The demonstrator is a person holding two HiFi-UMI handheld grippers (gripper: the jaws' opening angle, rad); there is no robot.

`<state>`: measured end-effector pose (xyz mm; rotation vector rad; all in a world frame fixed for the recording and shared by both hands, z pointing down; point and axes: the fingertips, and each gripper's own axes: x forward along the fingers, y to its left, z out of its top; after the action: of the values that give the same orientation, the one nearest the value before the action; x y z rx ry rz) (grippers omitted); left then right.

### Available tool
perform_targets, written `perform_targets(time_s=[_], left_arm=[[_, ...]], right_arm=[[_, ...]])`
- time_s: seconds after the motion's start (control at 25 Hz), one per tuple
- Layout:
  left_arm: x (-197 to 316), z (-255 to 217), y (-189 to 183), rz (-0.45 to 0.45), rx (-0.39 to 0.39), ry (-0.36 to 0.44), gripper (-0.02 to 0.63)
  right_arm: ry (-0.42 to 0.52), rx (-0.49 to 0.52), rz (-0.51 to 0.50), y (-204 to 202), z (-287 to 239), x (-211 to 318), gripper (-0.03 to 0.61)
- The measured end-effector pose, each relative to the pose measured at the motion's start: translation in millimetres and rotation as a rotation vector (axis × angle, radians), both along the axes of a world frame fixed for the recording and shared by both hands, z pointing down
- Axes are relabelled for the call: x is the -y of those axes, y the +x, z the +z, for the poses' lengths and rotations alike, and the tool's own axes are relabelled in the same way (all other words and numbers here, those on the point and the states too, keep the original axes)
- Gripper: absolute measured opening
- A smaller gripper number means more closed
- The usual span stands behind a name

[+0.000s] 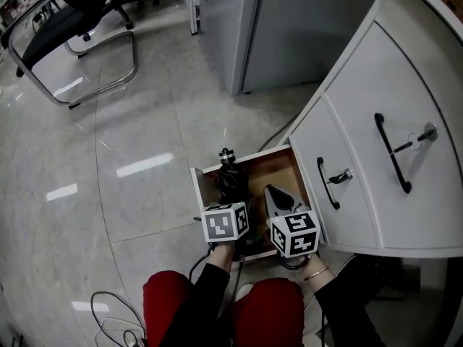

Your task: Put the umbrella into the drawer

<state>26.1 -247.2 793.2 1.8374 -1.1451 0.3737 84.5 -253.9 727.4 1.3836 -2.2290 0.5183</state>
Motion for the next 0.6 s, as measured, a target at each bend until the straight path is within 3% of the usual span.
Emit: perform_targets(time_s=[0.32, 0.6], left_arm=[[-6, 25, 5, -0.002, 0.012, -0.108, 0.285], [-11, 44, 9, 0.015, 0.042, -0.157, 0.287]], right_arm=[[-0.032, -0.015, 0.005, 2, 12, 1, 0.002], [-0.046, -0.024, 0.008, 5, 18, 2, 0.002]])
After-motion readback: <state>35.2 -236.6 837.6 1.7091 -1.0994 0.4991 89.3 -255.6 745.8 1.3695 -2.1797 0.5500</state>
